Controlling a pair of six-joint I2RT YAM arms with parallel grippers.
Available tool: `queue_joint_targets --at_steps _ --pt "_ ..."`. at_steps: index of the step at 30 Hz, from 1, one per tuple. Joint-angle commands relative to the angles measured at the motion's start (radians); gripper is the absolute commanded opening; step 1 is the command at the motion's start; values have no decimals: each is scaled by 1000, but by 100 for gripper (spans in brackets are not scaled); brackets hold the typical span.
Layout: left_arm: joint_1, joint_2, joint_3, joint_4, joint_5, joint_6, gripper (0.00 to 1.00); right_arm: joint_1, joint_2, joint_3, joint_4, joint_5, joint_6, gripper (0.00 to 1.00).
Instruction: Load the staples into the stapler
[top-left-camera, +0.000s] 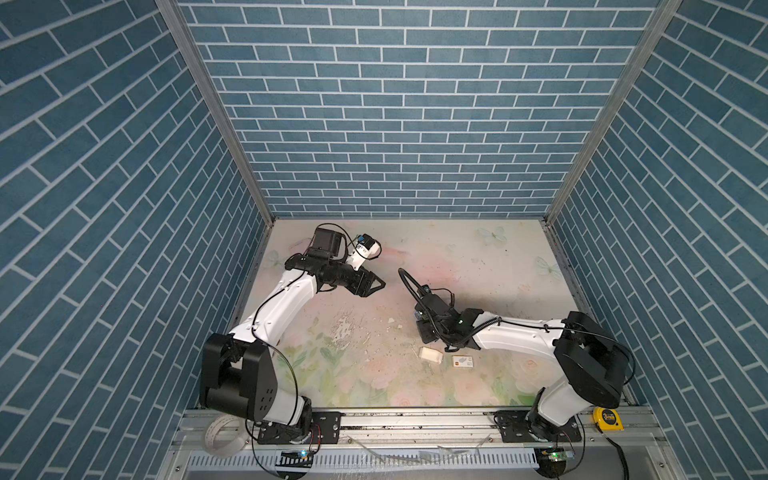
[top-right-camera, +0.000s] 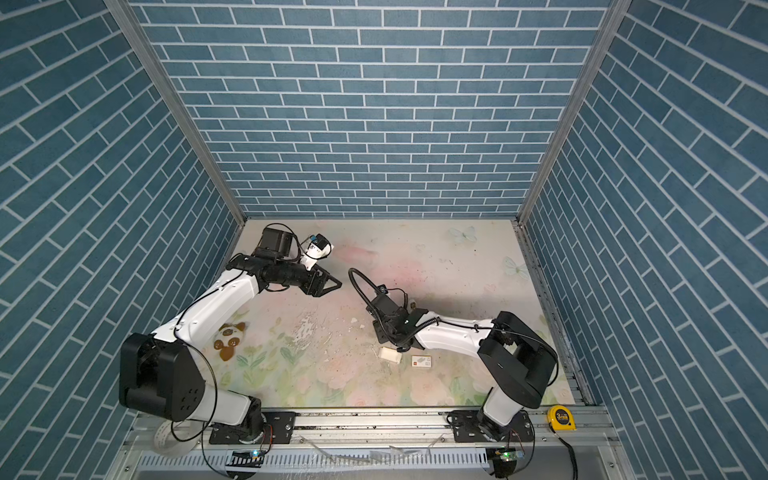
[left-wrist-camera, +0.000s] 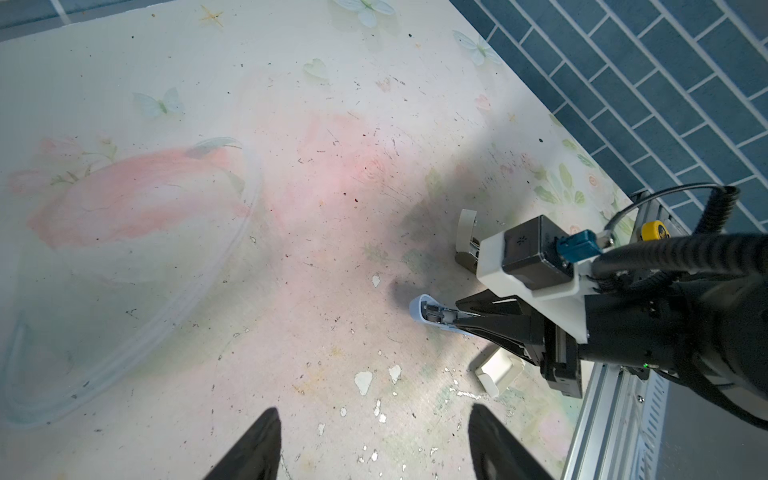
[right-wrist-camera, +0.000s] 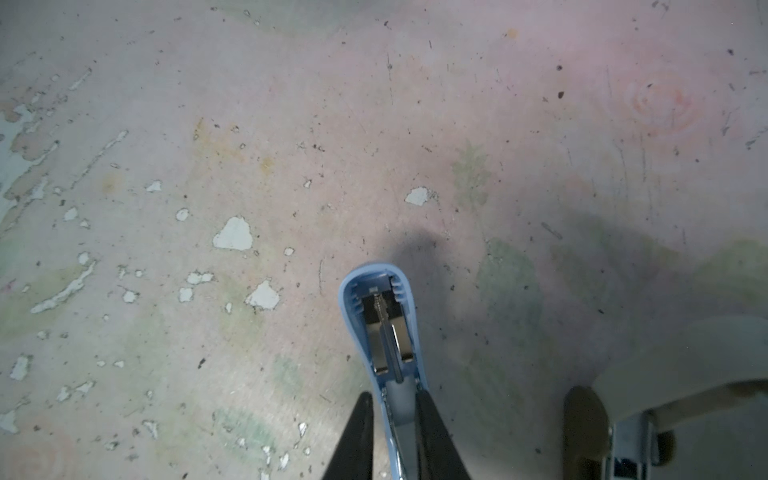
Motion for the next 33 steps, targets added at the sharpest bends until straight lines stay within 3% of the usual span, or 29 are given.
queue_joint_targets --at_steps 1,15,33 --pt "8 -22 -12 2 3 9 73 -3 7 22 -37 25 -12 20" --pt "8 -22 -14 2 6 5 73 -5 42 19 -29 41 -12 20" --pt "8 -27 -17 7 8 4 73 -4 -19 -27 -61 56 5 18"
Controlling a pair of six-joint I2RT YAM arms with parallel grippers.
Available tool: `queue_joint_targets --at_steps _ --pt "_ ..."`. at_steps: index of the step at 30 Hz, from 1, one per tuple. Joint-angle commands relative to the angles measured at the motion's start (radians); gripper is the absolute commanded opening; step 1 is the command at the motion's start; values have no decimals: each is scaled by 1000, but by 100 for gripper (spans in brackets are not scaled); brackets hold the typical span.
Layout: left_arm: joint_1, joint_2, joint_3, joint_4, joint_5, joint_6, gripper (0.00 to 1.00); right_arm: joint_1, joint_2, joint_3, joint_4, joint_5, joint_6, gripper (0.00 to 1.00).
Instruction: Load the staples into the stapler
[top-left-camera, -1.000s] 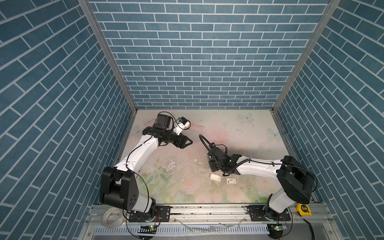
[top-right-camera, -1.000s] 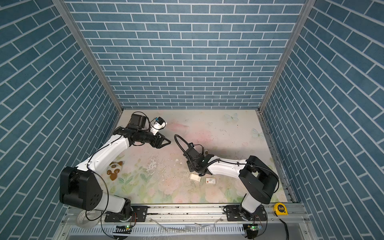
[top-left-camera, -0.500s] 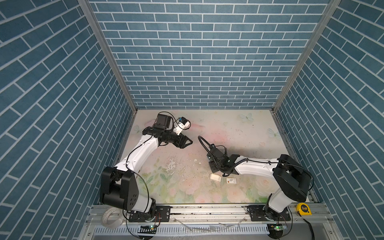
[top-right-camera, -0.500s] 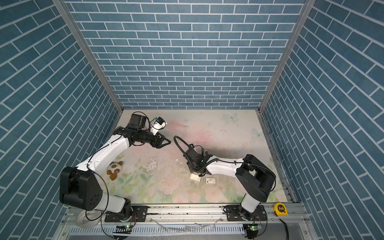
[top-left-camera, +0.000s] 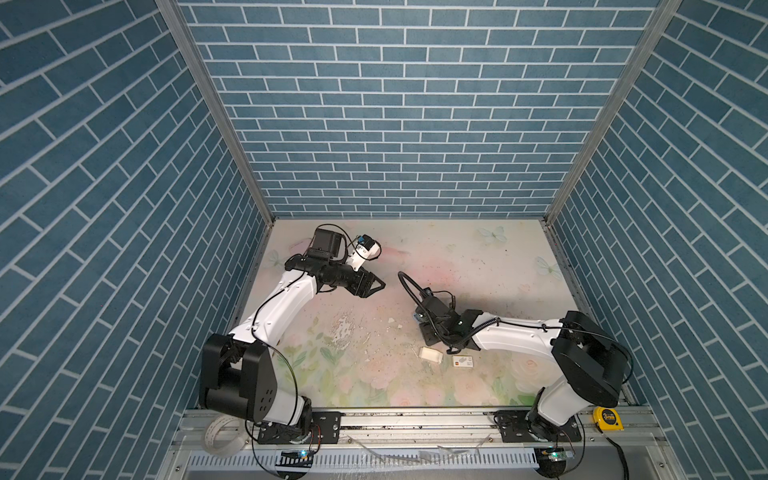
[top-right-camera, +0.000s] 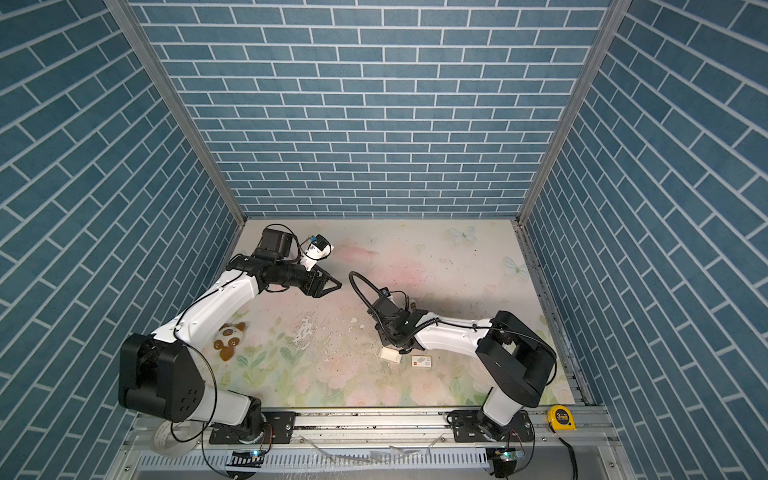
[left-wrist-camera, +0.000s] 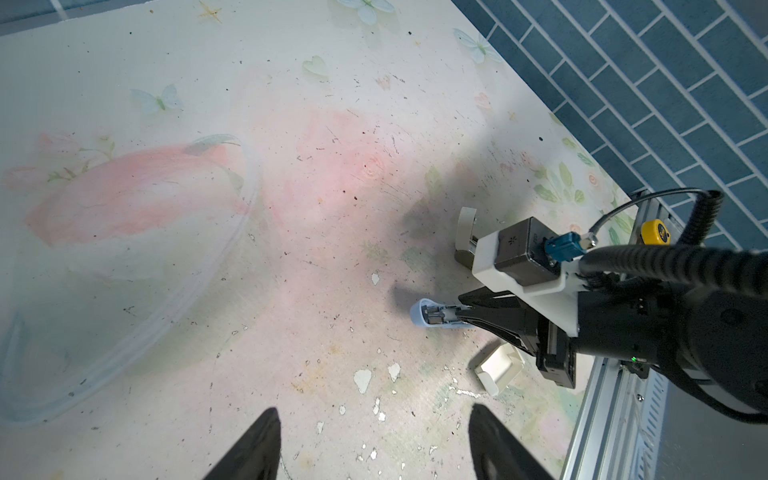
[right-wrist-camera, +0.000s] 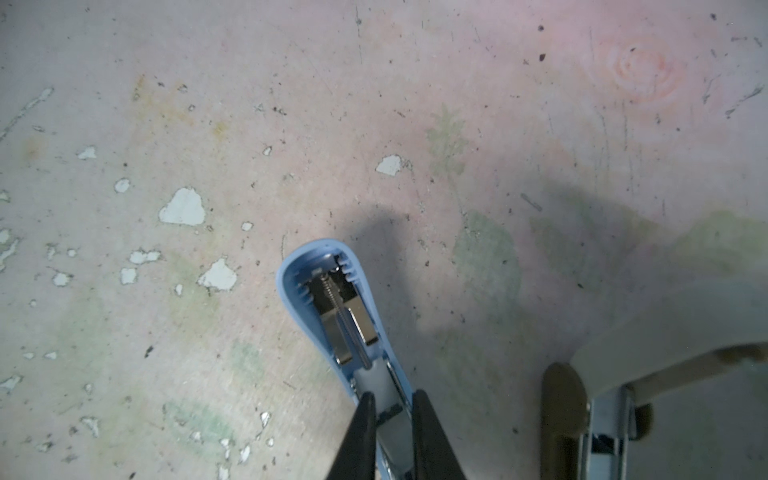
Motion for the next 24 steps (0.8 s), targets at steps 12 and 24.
queue_joint_targets --at_steps 12,24 --pt "8 -24 -13 8 5 4 73 -2 -24 -24 -27 24 6 18" --pt "8 -26 -14 14 5 4 73 -3 -46 18 -25 18 -24 19"
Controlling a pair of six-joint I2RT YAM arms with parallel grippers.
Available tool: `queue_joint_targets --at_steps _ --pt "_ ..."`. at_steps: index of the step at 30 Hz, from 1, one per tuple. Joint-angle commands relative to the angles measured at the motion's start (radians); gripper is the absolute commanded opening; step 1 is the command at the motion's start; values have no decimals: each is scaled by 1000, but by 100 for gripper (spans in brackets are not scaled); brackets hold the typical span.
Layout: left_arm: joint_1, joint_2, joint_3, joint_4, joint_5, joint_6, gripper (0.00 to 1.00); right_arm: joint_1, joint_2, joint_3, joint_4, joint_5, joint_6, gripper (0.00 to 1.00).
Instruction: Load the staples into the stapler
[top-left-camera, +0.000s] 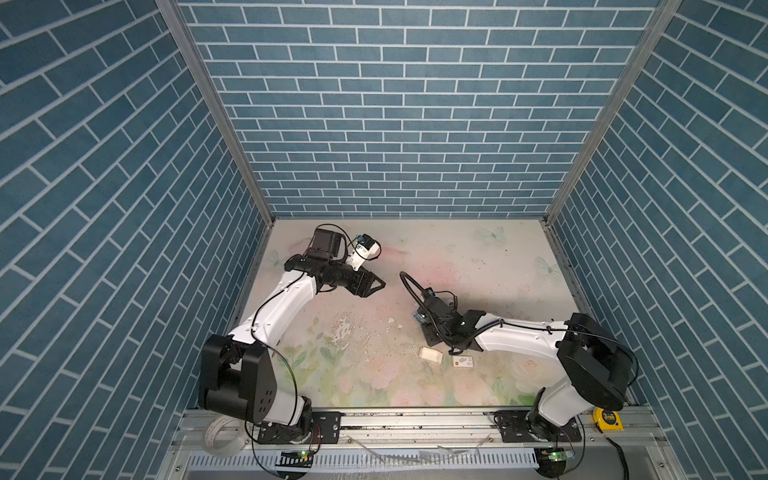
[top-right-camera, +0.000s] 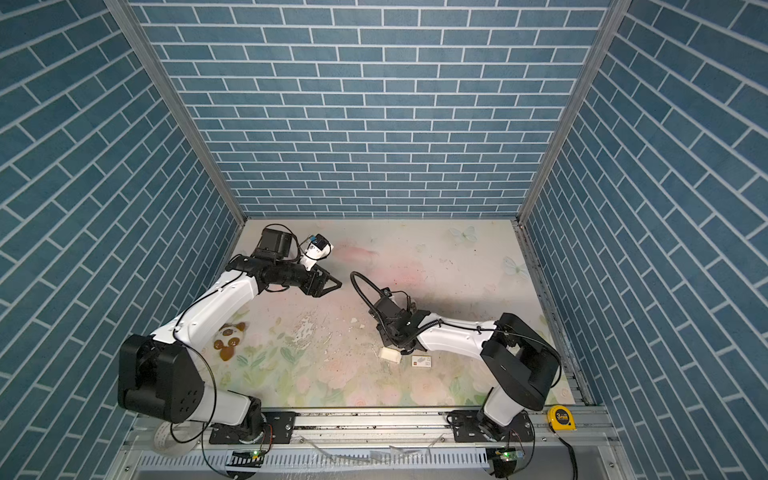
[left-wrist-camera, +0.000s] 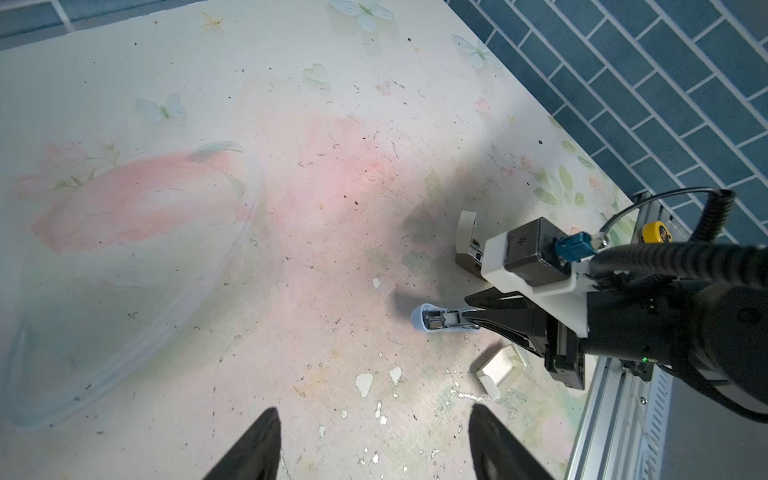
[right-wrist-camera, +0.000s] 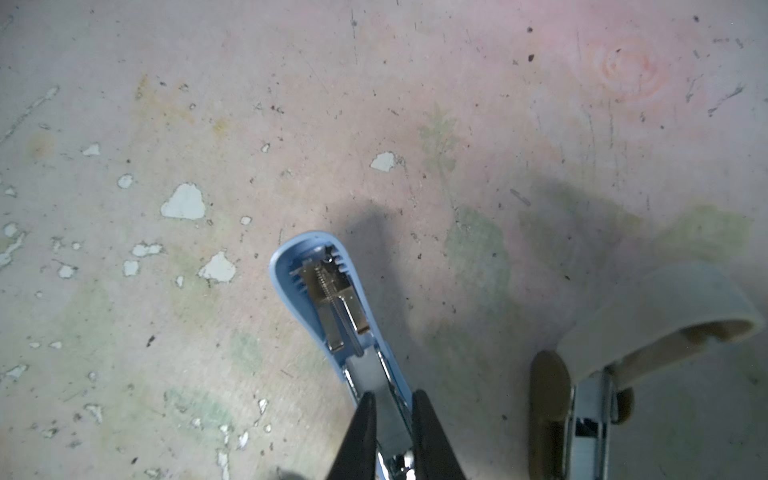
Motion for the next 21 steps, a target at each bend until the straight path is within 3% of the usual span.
queue_joint_targets --at_steps 1,21 --pt "8 -22 -11 2 5 4 73 -5 -11 34 -14 14 -27 19" --pt "8 -23 -18 5 9 3 73 -8 61 46 -14 -4 -26 20"
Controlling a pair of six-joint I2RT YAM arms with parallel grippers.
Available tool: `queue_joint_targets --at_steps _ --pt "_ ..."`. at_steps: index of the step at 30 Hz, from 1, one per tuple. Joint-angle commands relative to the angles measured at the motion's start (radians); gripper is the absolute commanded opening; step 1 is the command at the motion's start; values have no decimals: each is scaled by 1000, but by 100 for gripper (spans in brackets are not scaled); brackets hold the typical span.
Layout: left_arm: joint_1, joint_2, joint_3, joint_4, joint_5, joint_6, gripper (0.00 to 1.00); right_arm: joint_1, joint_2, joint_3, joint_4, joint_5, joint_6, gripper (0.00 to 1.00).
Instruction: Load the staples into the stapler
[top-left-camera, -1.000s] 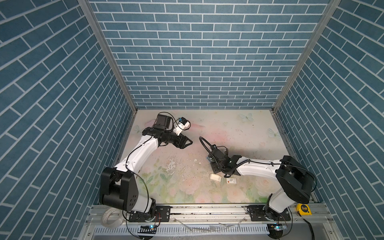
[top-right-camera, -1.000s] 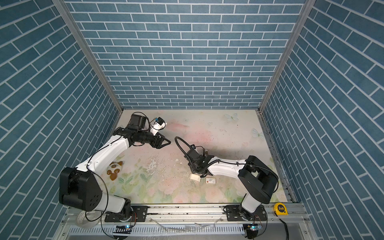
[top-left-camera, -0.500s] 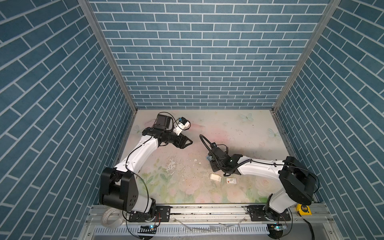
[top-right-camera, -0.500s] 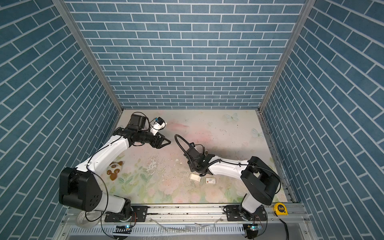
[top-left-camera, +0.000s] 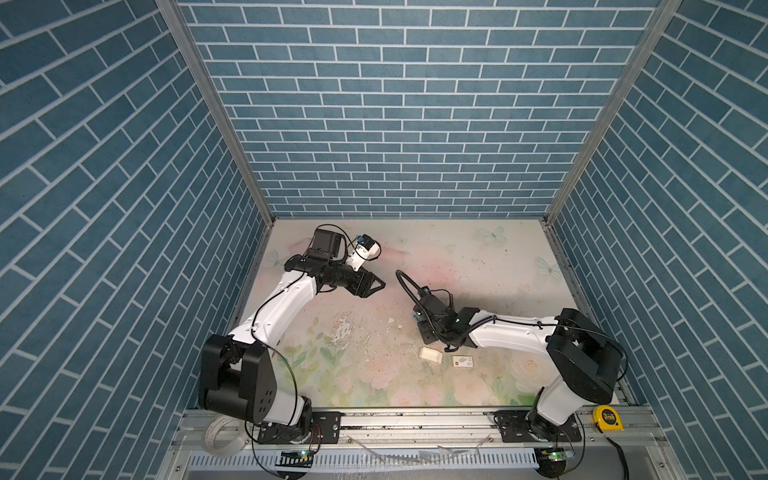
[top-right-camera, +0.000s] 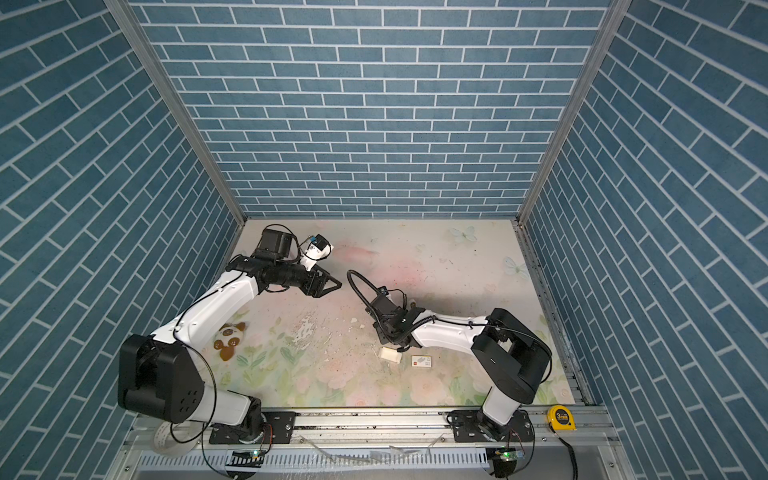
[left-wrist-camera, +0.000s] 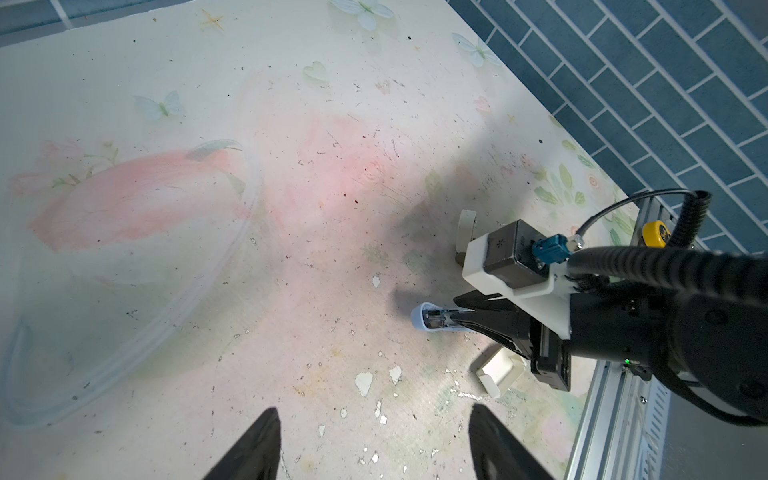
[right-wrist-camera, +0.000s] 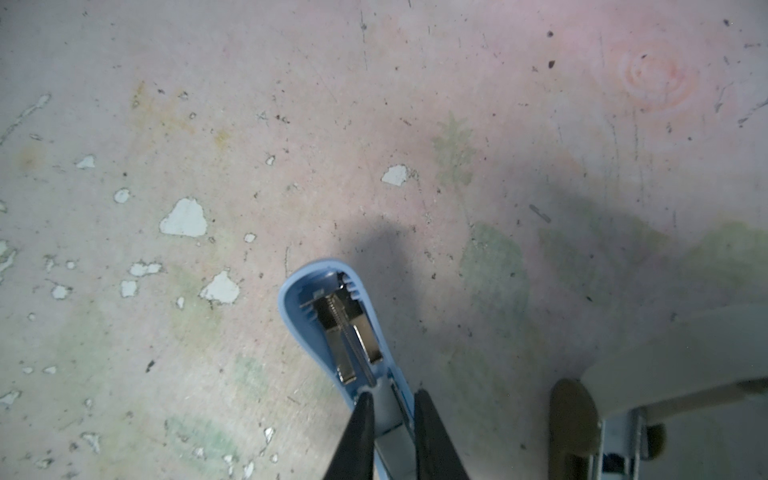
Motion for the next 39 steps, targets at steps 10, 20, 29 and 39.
queue_joint_targets --at_steps 10,20,29,39 --pt "8 -23 -16 5 10 3 73 -4 -3 -8 -29 6 -16 20" --pt "8 -20 -15 4 10 2 73 -4 -18 -30 -34 8 -4 19" --pt "8 -23 -15 5 9 3 73 -3 -41 -42 -41 12 -1 18" --pt "8 -23 -16 5 7 3 73 -2 -36 -32 -47 22 -4 18"
